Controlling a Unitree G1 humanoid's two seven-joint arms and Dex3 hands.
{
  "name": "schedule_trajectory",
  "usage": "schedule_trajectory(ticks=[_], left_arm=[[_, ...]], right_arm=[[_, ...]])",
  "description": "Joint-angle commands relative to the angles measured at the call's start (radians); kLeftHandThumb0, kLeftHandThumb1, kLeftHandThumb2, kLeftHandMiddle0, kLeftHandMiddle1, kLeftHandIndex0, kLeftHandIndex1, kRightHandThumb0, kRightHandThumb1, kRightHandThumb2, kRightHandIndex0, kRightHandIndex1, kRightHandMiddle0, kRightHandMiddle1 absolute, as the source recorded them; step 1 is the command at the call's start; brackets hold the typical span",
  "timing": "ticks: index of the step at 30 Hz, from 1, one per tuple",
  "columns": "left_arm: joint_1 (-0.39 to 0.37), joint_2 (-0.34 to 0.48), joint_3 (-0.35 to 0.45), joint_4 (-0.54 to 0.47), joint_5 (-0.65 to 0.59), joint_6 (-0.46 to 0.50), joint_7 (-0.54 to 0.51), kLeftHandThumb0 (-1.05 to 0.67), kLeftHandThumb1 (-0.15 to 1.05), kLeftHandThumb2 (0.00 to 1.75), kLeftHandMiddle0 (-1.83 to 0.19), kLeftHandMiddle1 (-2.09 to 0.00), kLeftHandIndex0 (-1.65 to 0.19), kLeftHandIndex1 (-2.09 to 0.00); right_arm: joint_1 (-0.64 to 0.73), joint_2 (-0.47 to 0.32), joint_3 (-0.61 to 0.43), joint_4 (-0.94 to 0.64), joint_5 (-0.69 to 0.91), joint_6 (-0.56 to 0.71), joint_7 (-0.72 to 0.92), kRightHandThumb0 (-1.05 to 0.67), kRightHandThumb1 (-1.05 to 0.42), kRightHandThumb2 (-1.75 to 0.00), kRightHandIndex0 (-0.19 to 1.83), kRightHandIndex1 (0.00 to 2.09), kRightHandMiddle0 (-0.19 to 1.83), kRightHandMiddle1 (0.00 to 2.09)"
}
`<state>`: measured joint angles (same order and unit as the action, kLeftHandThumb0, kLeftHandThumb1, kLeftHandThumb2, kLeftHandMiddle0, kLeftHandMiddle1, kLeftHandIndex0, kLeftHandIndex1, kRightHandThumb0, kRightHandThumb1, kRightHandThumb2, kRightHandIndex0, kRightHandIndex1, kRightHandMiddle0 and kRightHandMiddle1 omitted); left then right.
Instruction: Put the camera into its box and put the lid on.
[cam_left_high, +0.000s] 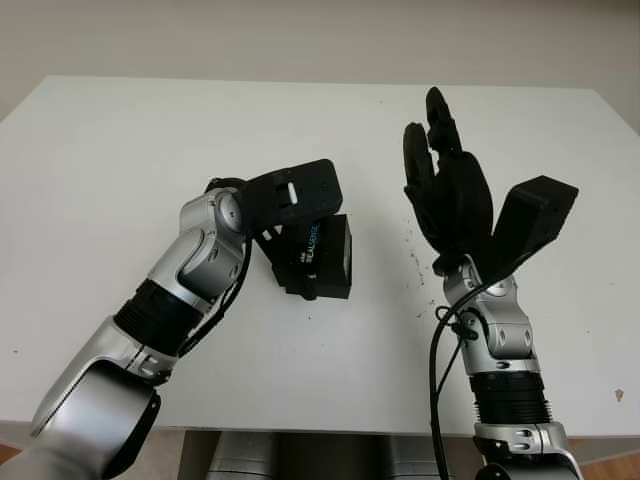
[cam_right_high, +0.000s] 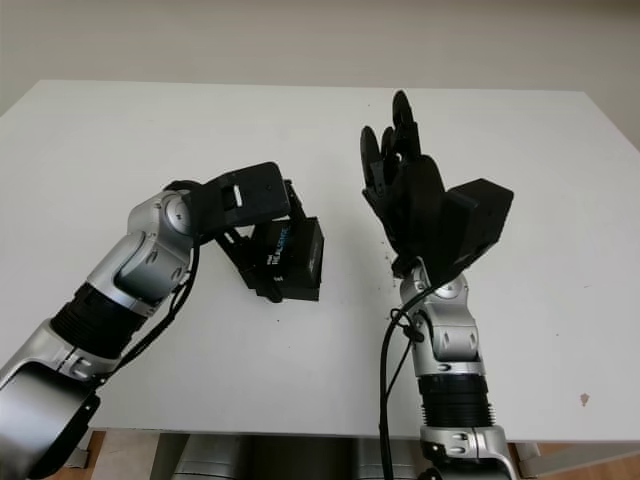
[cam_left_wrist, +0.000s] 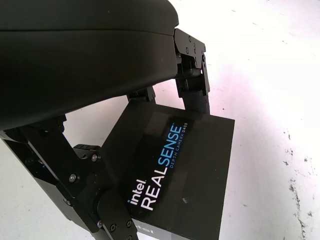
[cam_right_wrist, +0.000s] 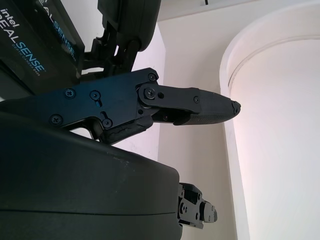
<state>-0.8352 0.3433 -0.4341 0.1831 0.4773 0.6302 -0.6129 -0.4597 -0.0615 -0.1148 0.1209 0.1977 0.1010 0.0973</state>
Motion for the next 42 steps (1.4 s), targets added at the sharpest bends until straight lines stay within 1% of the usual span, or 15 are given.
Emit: schedule_trajectory(ticks=[1,7,14,18,20,22,25,29,32,35,38,42], left_arm=[[-0.019,-0.015,-0.003,-0.005,-0.01,-0.014,-0.008,-0.13,0.91,0.06,-0.47,-1.55,-0.35,-1.58],[-0.027,-0.023,-0.016,-0.005,0.011,0.006,-0.004,-0.16,0.91,0.05,-0.5,-1.59,-0.33,-1.59],[-0.042,-0.045,-0.023,-0.001,0.025,0.068,-0.008,-0.16,0.91,0.05,-0.41,-1.65,-0.27,-1.65],[-0.051,-0.057,-0.025,0.008,0.024,0.099,-0.01,-0.16,0.91,0.05,-0.38,-1.63,-0.26,-1.67],[-0.058,-0.062,-0.032,0.011,0.026,0.116,-0.015,-0.16,0.91,0.05,-0.34,-1.6,-0.23,-1.66],[-0.065,-0.058,-0.051,0.014,0.038,0.105,-0.018,-0.17,0.89,0.05,-0.32,-1.58,-0.23,-1.66],[-0.072,-0.065,-0.063,0.015,0.049,0.114,-0.018,-0.19,0.87,0.04,-0.36,-1.62,-0.26,-1.67],[-0.077,-0.079,-0.051,0.008,0.028,0.145,-0.032,-0.15,0.89,0.05,-0.33,-1.63,-0.27,-1.69],[-0.082,-0.073,-0.066,0.005,0.028,0.15,-0.045,-0.16,0.9,0.06,-0.34,-1.6,-0.27,-1.7],[-0.087,-0.062,-0.087,0.002,0.04,0.139,-0.058,-0.16,0.9,0.06,-0.35,-1.58,-0.28,-1.7],[-0.094,-0.054,-0.113,0.001,0.062,0.129,-0.068,-0.21,0.89,0.05,-0.34,-1.58,-0.25,-1.69],[-0.095,-0.06,-0.115,-0.003,0.069,0.133,-0.07,-0.21,0.88,0.05,-0.36,-1.61,-0.24,-1.69]], right_arm=[[-0.009,0.003,0.001,0.001,-0.003,-0.016,0.001,-0.66,-1.05,-0.49,-0.18,0.05,-0.14,0.09],[-0.01,0.007,0.001,0.009,-0.009,-0.02,-0.007,-0.68,-1.05,-0.48,-0.19,0.05,-0.14,0.09],[-0.009,0.012,-0.002,0.006,-0.002,-0.021,-0.013,-0.69,-1.05,-0.46,-0.18,0.05,-0.15,0.08],[-0.012,0.017,-0.001,0.011,-0.006,-0.02,-0.022,-0.67,-1.05,-0.46,-0.17,0.06,-0.13,0.09],[-0.014,0.021,-0.003,0.016,0.002,-0.022,-0.021,-0.67,-1.05,-0.46,-0.16,0.06,-0.1,0.11],[-0.016,0.025,-0.004,0.019,0.005,-0.021,-0.023,-0.66,-1.05,-0.46,-0.16,0.06,-0.09,0.12],[-0.017,0.025,0.0,0.021,0.003,-0.018,-0.021,-0.66,-1.05,-0.46,-0.16,0.06,-0.11,0.12],[-0.018,0.03,0.001,0.025,0.005,-0.02,-0.019,-0.68,-1.05,-0.45,-0.17,0.06,-0.12,0.11],[-0.019,0.032,0.001,0.026,0.004,-0.02,-0.02,-0.68,-1.05,-0.45,-0.17,0.06,-0.11,0.12],[-0.018,0.032,0.001,0.027,0.0,-0.022,-0.02,-0.68,-1.05,-0.46,-0.18,0.05,-0.13,0.11],[-0.017,0.032,0.002,0.03,-0.004,-0.029,-0.02,-0.68,-1.05,-0.46,-0.17,0.05,-0.14,0.11],[-0.016,0.033,0.004,0.033,-0.005,-0.036,-0.017,-0.67,-1.05,-0.47,-0.17,0.06,-0.12,0.13]])
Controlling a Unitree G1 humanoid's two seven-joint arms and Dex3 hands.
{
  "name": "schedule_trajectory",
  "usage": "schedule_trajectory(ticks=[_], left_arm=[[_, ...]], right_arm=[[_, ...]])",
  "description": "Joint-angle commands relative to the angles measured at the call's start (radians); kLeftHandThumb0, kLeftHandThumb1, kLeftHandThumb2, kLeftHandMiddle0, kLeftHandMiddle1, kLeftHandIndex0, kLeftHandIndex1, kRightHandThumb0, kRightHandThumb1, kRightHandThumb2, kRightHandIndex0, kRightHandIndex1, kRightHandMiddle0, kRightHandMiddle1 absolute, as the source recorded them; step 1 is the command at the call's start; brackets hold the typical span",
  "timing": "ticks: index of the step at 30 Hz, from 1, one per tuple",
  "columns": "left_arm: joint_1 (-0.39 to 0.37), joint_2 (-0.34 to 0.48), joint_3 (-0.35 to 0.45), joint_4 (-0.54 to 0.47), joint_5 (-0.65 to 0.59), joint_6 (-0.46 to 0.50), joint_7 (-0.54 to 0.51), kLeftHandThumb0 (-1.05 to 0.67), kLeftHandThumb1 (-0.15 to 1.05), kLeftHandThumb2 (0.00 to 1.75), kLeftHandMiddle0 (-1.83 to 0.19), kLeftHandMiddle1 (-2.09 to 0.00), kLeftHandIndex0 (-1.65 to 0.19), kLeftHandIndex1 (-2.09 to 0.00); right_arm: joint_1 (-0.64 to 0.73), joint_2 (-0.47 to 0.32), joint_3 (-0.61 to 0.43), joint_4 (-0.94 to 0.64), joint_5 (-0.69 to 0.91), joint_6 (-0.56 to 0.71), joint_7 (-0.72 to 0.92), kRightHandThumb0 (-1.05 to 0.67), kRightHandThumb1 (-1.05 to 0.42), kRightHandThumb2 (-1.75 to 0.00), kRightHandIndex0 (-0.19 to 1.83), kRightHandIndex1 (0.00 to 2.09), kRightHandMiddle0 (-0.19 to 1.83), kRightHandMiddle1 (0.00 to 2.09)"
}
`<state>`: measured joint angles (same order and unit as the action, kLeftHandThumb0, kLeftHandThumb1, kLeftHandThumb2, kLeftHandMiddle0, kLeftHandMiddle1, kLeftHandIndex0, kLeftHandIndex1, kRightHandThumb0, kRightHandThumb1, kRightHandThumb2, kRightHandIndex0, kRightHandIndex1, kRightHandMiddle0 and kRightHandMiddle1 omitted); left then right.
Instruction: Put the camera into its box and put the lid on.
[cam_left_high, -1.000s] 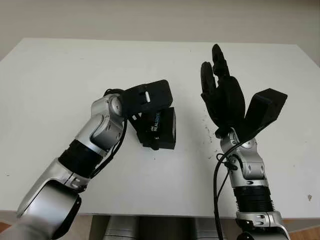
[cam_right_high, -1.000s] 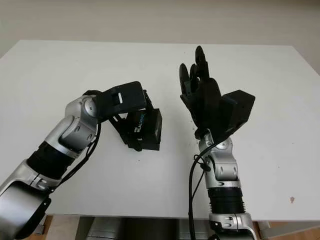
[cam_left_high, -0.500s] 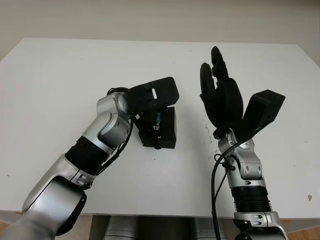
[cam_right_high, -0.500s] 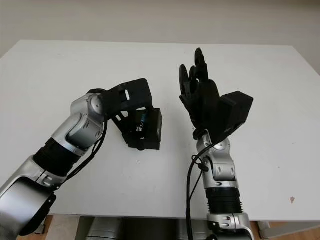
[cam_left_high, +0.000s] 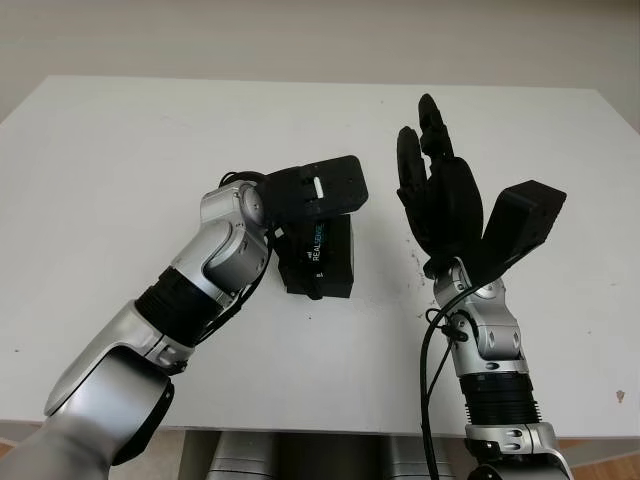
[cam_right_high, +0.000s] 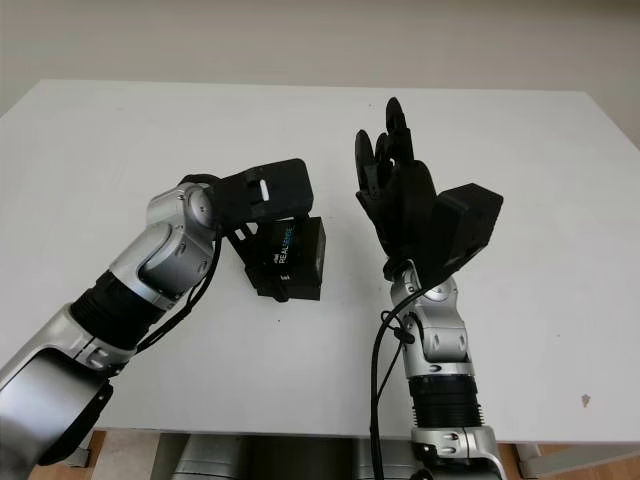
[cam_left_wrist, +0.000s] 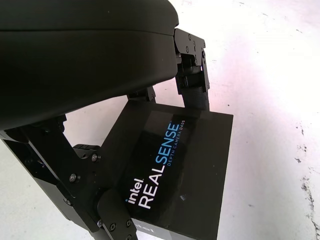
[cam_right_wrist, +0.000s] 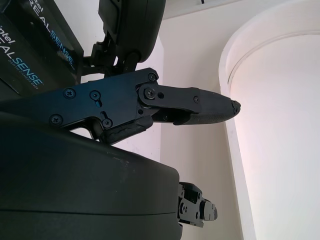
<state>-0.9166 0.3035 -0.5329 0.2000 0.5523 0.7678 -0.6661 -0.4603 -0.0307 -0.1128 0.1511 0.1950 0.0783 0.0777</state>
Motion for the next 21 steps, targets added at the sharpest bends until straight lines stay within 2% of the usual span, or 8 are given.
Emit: schedule_trajectory(ticks=[1,7,16,21], left_arm=[[-0.01,-0.021,-0.013,-0.023,-0.008,-0.009,-0.015,-0.21,0.88,0.05,-0.37,-1.61,-0.25,-1.68],[0.011,-0.014,-0.012,-0.042,-0.016,-0.06,-0.015,-0.18,0.89,0.05,-0.41,-1.54,-0.31,-1.63],[0.033,-0.014,-0.007,-0.062,-0.029,-0.076,-0.023,-0.16,0.9,0.06,-0.4,-1.51,-0.34,-1.61],[0.04,-0.026,-0.014,-0.066,-0.021,-0.065,-0.014,-0.15,0.9,0.06,-0.32,-1.54,-0.31,-1.63]], right_arm=[[-0.015,0.004,0.001,0.003,0.0,-0.012,0.003,-0.67,-1.05,-0.47,-0.17,0.06,-0.12,0.13],[-0.017,0.009,0.0,0.004,0.004,-0.007,-0.002,-0.65,-1.05,-0.47,-0.16,0.06,-0.11,0.15],[-0.017,0.013,0.002,0.005,0.008,-0.004,-0.004,-0.65,-1.05,-0.47,-0.16,0.06,-0.11,0.17],[-0.016,0.014,0.0,0.007,0.012,-0.008,0.003,-0.66,-1.05,-0.46,-0.17,0.05,-0.13,0.18]])
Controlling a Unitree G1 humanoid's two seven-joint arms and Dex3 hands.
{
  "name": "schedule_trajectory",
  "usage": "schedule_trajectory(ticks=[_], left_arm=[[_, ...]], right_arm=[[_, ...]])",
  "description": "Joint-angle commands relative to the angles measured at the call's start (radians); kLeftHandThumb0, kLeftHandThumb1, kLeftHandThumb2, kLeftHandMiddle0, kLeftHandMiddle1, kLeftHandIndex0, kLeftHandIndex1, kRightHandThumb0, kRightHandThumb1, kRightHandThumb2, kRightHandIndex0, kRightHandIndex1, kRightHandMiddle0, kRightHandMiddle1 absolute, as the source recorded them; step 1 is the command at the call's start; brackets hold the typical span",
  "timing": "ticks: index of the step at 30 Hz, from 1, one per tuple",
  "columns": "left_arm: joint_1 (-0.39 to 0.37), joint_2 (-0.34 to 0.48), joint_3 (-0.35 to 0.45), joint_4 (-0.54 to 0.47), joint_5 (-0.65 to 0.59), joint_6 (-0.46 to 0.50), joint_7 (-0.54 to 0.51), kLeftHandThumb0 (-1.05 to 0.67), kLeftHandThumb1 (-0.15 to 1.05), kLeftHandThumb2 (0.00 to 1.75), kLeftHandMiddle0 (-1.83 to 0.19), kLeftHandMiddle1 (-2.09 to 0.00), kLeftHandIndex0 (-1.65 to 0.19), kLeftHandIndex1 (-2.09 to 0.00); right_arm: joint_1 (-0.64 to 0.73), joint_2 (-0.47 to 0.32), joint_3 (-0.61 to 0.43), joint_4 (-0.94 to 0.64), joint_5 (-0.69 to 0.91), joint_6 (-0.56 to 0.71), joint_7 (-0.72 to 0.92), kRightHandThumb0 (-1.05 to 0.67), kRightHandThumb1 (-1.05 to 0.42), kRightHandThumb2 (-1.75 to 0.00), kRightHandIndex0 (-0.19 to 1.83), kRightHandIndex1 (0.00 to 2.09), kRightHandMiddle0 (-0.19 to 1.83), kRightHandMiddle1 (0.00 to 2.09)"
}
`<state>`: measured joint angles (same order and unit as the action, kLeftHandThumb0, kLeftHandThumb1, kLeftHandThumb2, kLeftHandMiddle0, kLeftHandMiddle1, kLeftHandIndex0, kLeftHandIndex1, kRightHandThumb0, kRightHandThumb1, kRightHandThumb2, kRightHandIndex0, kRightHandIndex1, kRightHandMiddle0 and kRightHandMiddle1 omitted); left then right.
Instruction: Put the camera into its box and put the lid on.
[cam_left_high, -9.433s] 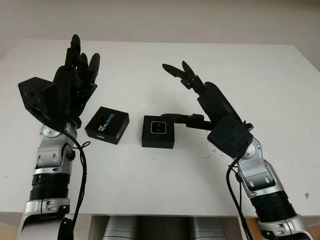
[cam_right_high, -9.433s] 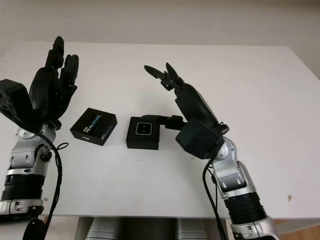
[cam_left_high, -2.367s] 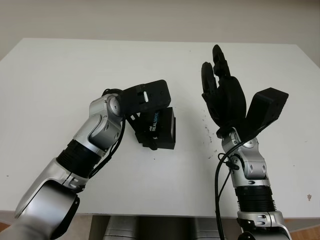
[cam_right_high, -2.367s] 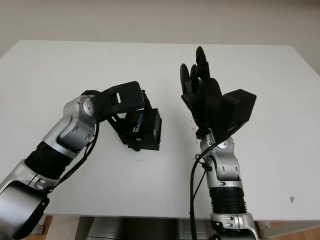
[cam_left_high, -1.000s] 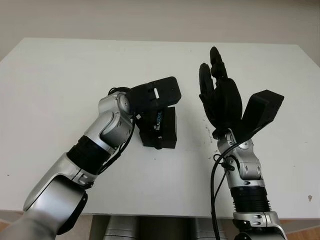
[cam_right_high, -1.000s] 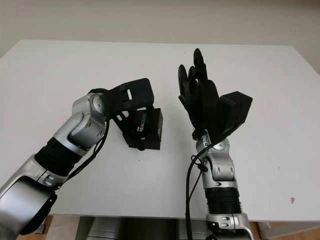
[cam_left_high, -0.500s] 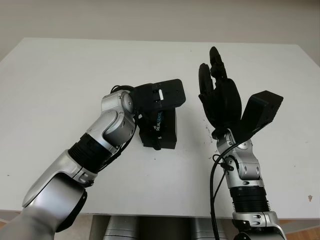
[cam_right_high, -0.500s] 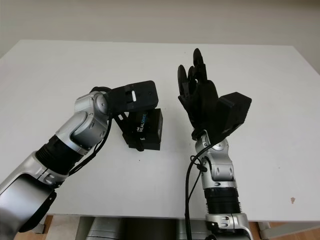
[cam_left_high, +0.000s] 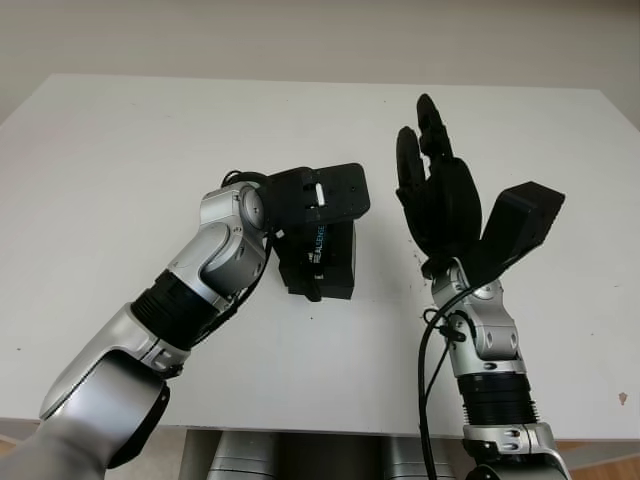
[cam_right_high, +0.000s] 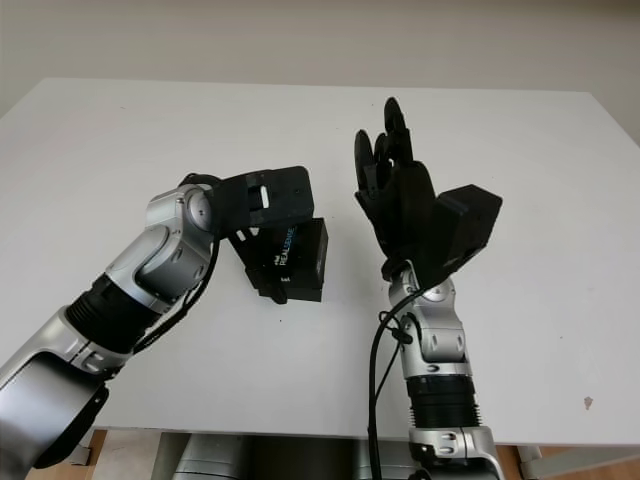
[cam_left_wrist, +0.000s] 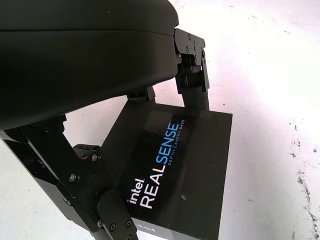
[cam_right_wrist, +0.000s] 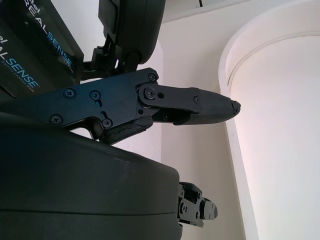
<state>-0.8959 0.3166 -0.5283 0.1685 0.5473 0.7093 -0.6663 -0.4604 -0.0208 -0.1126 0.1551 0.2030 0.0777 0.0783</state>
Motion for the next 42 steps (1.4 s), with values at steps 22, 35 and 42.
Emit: schedule_trajectory(ticks=[22,35,42], left_arm=[[-0.069,-0.042,-0.115,-0.045,-0.026,0.142,-0.199,-0.52,1.01,0.05,0.19,-0.49,0.19,-0.08],[-0.103,-0.006,-0.166,-0.037,-0.027,0.127,-0.276,-0.53,0.99,0.05,0.19,0.0,0.19,0.0],[-0.093,0.033,-0.186,-0.036,-0.001,0.05,-0.275,-0.58,1.02,0.06,0.19,0.0,0.19,0.0]], right_arm=[[-0.023,0.004,0.002,0.009,-0.007,0.0,-0.005,-0.64,-1.05,-0.45,-0.16,0.05,-0.14,0.23],[-0.026,-0.005,0.003,0.004,-0.016,0.001,0.001,-0.66,-1.05,-0.45,-0.16,0.06,-0.16,0.26],[-0.026,-0.013,-0.001,0.005,-0.013,0.003,0.014,-0.64,-1.05,-0.46,-0.17,0.05,-0.17,0.26]])
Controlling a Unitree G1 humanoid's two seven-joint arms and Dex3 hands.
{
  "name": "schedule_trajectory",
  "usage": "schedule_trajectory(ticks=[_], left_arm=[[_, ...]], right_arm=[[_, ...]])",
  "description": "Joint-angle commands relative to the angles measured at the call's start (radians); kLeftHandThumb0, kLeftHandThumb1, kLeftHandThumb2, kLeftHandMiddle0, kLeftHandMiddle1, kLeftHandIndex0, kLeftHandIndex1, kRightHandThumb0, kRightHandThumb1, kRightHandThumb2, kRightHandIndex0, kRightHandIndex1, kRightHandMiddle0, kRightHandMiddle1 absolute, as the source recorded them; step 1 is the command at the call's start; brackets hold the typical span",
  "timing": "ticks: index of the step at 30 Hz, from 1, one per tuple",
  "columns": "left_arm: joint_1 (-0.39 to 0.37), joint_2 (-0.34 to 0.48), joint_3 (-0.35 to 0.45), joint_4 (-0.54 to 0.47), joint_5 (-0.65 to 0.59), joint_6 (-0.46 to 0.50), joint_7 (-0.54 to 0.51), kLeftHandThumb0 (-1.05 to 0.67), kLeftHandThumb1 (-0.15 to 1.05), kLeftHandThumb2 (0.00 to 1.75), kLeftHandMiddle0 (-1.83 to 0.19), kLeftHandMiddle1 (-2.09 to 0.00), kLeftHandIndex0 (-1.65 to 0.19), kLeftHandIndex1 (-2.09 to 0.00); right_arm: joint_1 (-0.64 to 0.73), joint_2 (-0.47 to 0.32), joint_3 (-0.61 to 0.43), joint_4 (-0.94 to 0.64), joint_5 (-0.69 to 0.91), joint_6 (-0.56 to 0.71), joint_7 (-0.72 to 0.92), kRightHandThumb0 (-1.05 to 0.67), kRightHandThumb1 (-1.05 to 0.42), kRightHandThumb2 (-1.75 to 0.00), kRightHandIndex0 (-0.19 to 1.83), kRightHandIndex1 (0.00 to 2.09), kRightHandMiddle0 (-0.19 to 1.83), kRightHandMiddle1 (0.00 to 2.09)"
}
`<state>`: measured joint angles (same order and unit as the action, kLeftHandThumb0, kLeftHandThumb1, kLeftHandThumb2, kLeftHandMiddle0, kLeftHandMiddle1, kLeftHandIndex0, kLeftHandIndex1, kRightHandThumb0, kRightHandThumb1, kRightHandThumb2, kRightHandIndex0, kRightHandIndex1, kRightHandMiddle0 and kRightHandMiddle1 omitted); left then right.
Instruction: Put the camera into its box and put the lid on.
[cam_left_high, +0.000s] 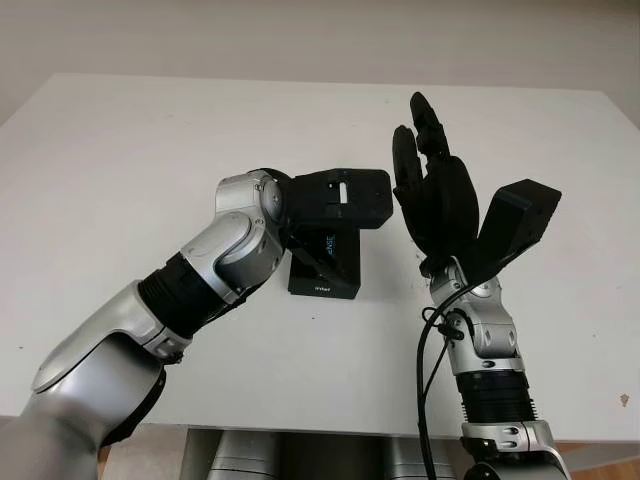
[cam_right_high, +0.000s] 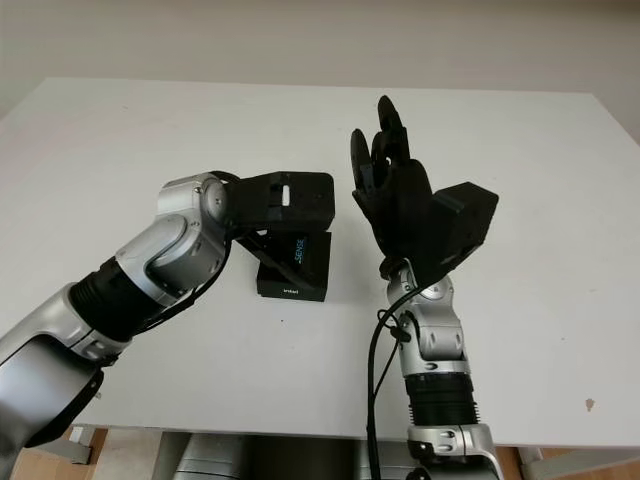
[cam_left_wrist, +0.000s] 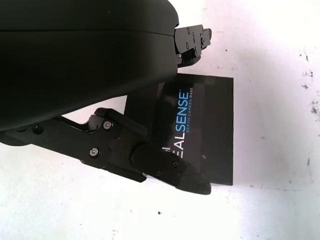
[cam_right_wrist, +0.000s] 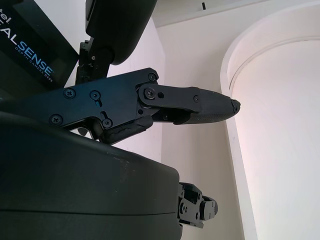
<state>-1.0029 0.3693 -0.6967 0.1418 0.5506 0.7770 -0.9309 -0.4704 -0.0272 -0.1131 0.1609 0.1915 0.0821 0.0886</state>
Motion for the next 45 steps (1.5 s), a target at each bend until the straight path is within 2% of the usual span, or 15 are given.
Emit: schedule_trajectory(ticks=[1,7,11,16,26,30,37,41,45], left_arm=[[0.018,-0.015,-0.019,-0.012,0.003,-0.03,-0.002,-0.59,1.03,0.06,0.19,0.0,0.19,0.0],[0.036,-0.003,-0.014,-0.011,0.038,-0.056,0.008,-0.61,1.05,0.06,0.19,0.0,0.19,0.0],[0.056,-0.007,0.031,-0.003,0.018,-0.022,0.017,-0.61,1.04,0.07,0.19,0.0,0.19,0.0],[0.084,-0.006,0.107,0.03,-0.013,-0.012,0.09,-0.62,1.04,0.06,0.19,0.0,0.19,0.0],[0.087,-0.002,0.217,0.128,-0.054,-0.067,0.234,-0.59,1.04,0.06,0.19,0.0,0.19,0.0],[0.104,0.0,0.276,0.149,-0.077,-0.121,0.321,-0.6,1.04,0.07,0.19,0.0,0.19,0.0],[0.18,0.004,0.407,0.127,-0.143,-0.223,0.471,-0.63,1.05,0.27,0.19,0.0,0.19,0.0],[0.243,0.002,0.484,0.129,-0.184,-0.34,0.587,-0.64,1.05,0.36,0.19,0.0,0.19,0.0],[0.331,-0.035,0.624,0.107,-0.299,-0.481,0.713,-0.68,1.05,0.44,0.19,0.0,0.19,0.0]], right_arm=[[-0.015,-0.007,-0.002,-0.002,0.001,0.0,0.004,-0.64,-1.05,-0.46,-0.16,0.05,-0.17,0.26],[-0.008,-0.021,-0.006,-0.024,0.009,0.021,0.012,-0.65,-1.05,-0.45,-0.16,0.05,-0.18,0.26],[-0.002,-0.034,-0.012,-0.037,0.017,0.034,0.022,-0.64,-1.05,-0.45,-0.17,0.05,-0.19,0.25],[-0.002,-0.051,-0.02,-0.035,0.018,0.033,0.035,-0.63,-1.05,-0.45,-0.16,0.06,-0.19,0.24],[-0.005,-0.075,-0.023,-0.048,0.014,0.071,0.04,-0.65,-1.05,-0.44,-0.17,0.05,-0.19,0.22],[-0.001,-0.084,-0.023,-0.053,0.018,0.072,0.055,-0.64,-1.05,-0.45,-0.18,0.05,-0.19,0.17],[0.003,-0.088,-0.027,-0.058,0.023,0.078,0.062,-0.64,-1.05,-0.47,-0.19,0.04,-0.18,0.13],[0.007,-0.09,-0.02,-0.062,0.012,0.082,0.057,-0.64,-1.05,-0.47,-0.19,0.02,-0.18,0.12],[0.014,-0.091,-0.017,-0.059,0.005,0.08,0.059,-0.64,-1.05,-0.49,-0.19,0.01,-0.17,0.11]])
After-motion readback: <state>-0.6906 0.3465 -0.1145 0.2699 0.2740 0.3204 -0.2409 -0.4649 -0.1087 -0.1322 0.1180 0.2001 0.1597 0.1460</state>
